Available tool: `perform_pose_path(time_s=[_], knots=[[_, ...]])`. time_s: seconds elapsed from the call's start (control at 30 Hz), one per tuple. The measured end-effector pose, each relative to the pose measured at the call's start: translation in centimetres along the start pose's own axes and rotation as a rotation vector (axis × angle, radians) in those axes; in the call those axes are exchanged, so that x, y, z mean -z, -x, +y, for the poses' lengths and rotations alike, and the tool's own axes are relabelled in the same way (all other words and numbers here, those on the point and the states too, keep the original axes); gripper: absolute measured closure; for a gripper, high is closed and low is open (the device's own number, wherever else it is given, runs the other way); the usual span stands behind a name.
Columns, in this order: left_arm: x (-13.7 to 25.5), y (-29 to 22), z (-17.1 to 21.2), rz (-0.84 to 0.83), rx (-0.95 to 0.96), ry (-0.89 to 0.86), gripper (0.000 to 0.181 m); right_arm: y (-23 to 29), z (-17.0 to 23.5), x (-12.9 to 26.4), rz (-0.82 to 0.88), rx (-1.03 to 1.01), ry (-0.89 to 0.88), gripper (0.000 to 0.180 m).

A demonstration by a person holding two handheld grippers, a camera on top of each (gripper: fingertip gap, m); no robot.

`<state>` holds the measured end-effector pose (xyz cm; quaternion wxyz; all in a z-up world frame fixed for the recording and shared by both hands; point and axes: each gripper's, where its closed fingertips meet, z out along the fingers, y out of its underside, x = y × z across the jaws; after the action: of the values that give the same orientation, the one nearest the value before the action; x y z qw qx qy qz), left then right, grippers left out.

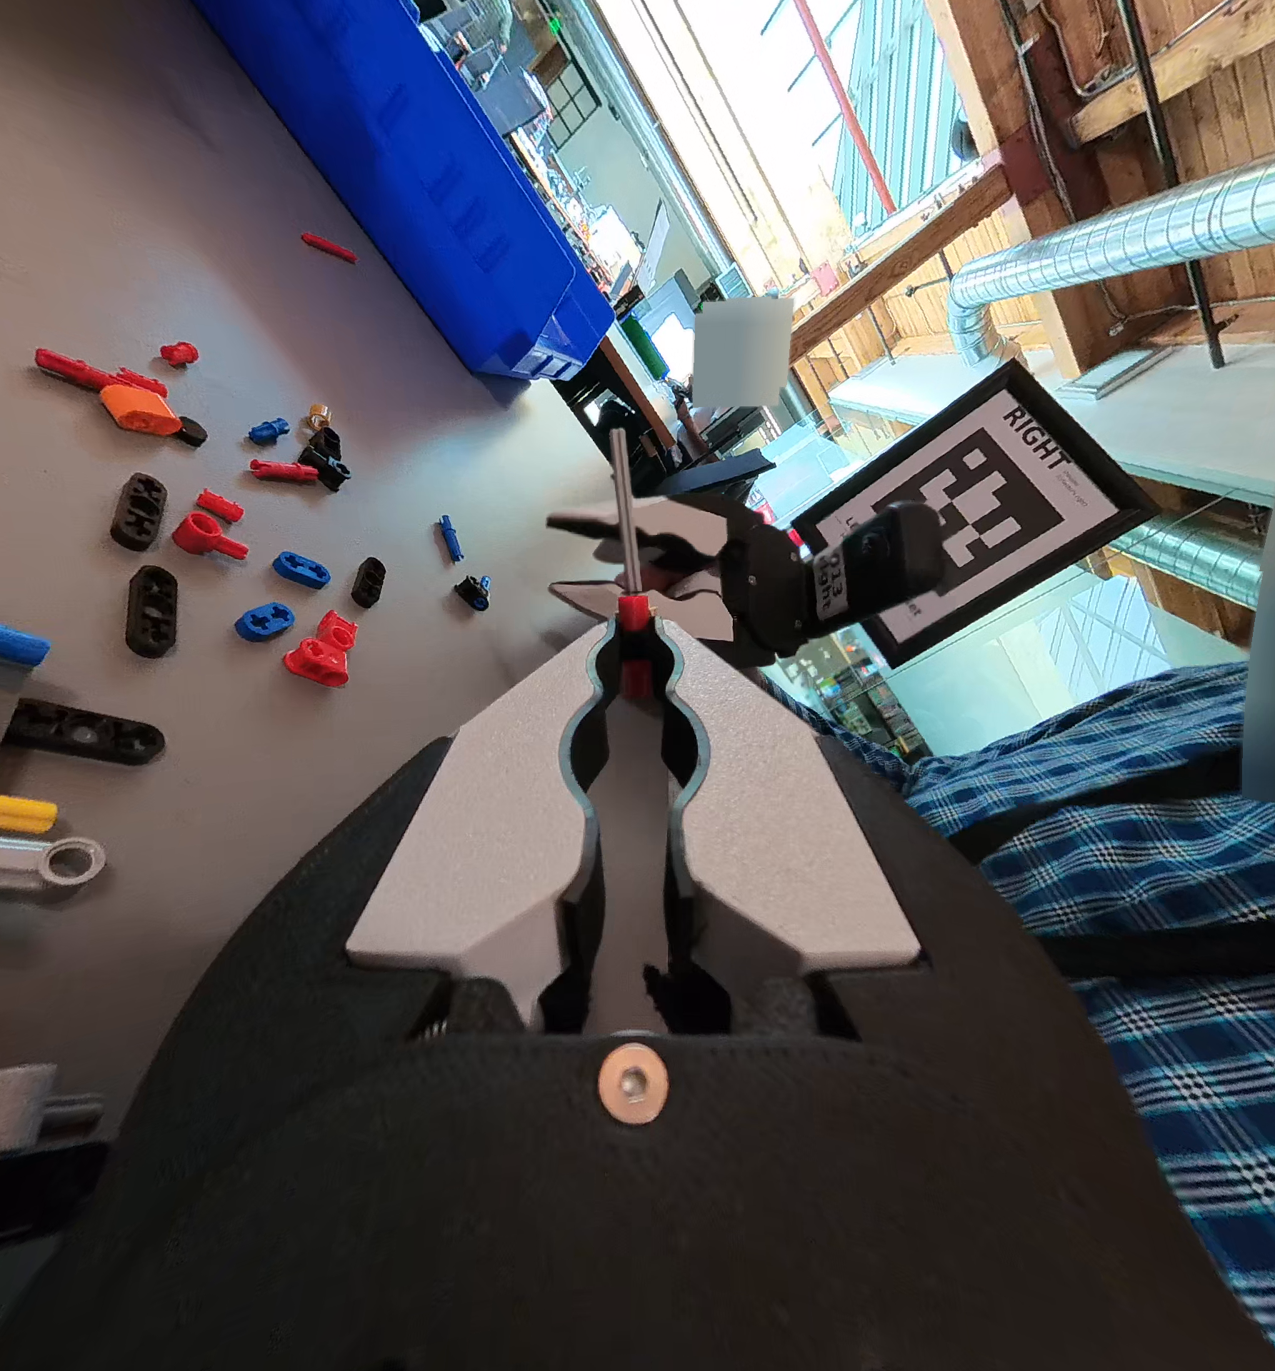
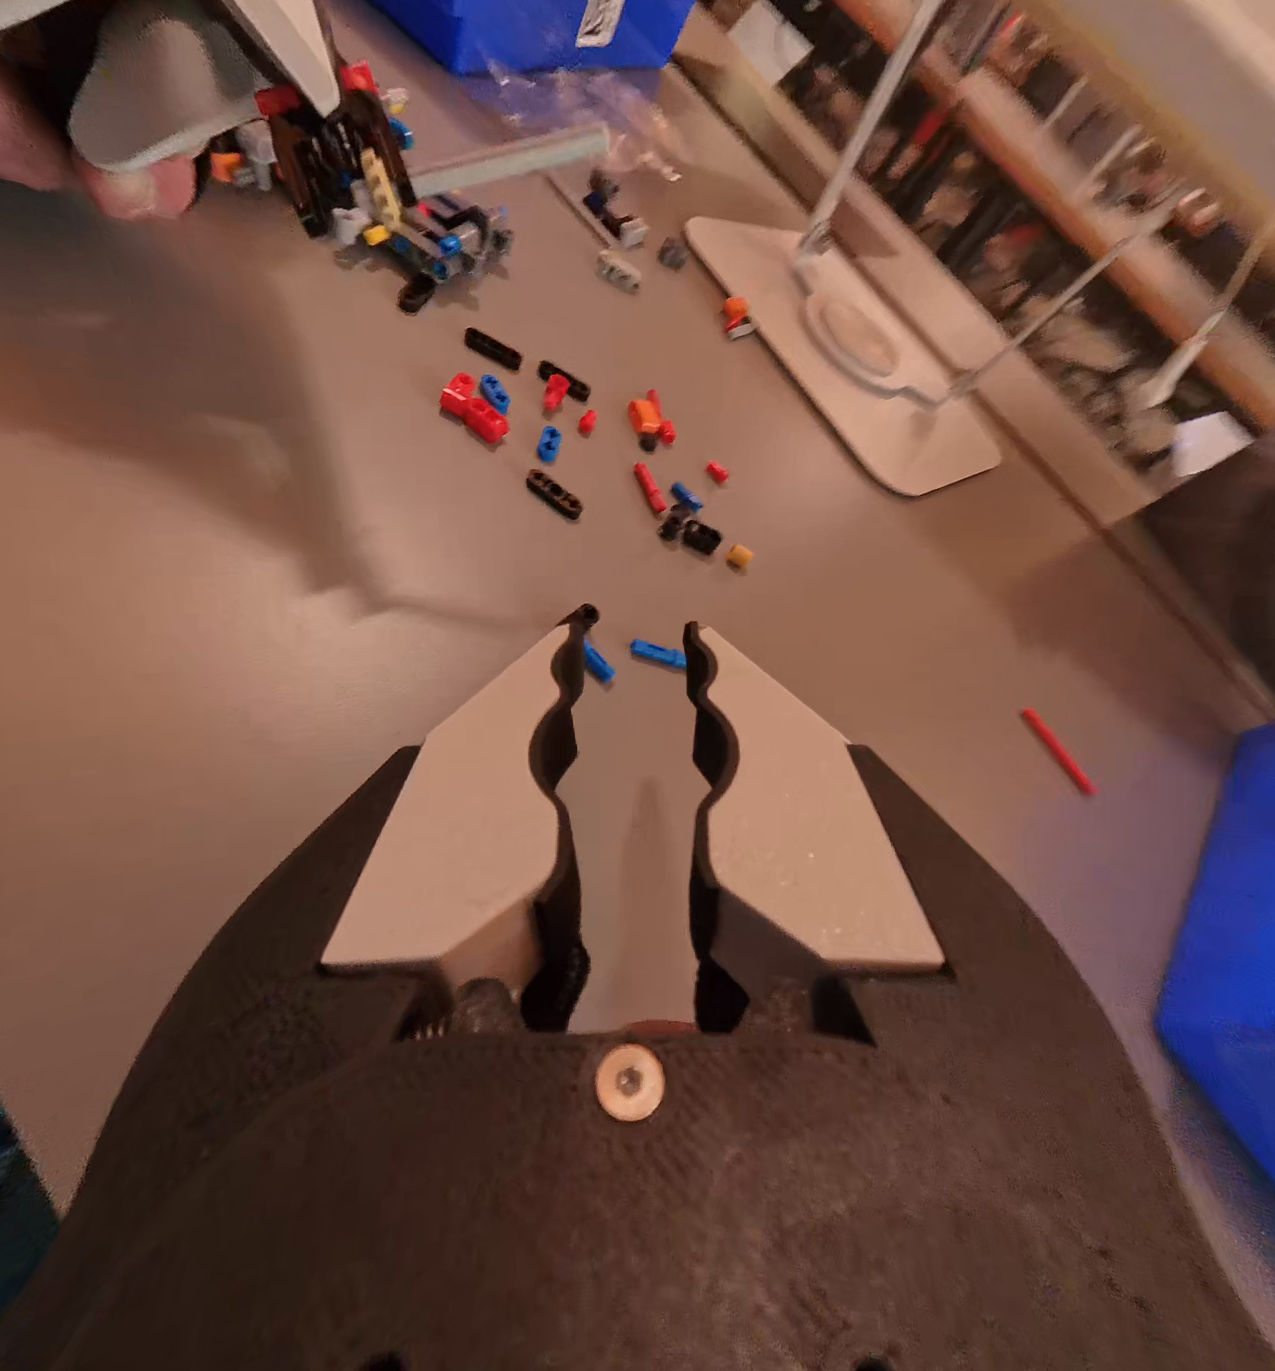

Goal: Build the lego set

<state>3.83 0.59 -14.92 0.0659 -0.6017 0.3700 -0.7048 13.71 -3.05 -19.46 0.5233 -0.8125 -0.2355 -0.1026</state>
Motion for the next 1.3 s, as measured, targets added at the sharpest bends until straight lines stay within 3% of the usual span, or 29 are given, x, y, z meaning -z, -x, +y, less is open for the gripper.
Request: perform_pose_path(time_s=[0.03, 0.13, 0.2, 0.47, 0.67, 0.93, 1.1, 1.3], knots=[[0.1, 0.0, -0.2, 0.003, 0.006, -0.012, 0.176, 0.3, 0.2, -0.2, -0.048, -0.024, 0.014, 0.155], [0.4, 0.1, -0.7, 0.001, 0.019, -0.047, 0.176, 1.9, 0.6, -0.6, -0.188, -0.052, 0.065, 0.153], [0.6, 0.1, -0.9, 0.003, 0.024, -0.062, 0.176, 2.0, 1.3, -1.0, -0.207, -0.048, 0.124, 0.149], [0.9, 0.2, -1.3, 0.011, 0.061, -0.098, 0.176, -0.6, 0.7, -1.7, -0.254, -0.089, 0.164, 0.165], [1.9, 0.3, -1.1, -0.035, 0.056, -0.125, 0.176, 2.9, -3.1, -4.3, -0.378, -0.009, 0.108, 0.164], [3.3, 1.1, -1.7, -0.073, 0.092, -0.173, 0.176, 3.4, -2.8, -9.3, -0.379, -0.059, 0.230, 0.163], [3.3, 1.3, -1.9, -0.067, 0.115, -0.183, 0.176, 3.7, -2.8, -9.7, -0.417, -0.097, 0.251, 0.175], [3.4, 1.5, -2.0, -0.061, 0.140, -0.191, 0.176, 3.9, -2.9, -9.5, -0.433, -0.098, 0.244, 0.176]])
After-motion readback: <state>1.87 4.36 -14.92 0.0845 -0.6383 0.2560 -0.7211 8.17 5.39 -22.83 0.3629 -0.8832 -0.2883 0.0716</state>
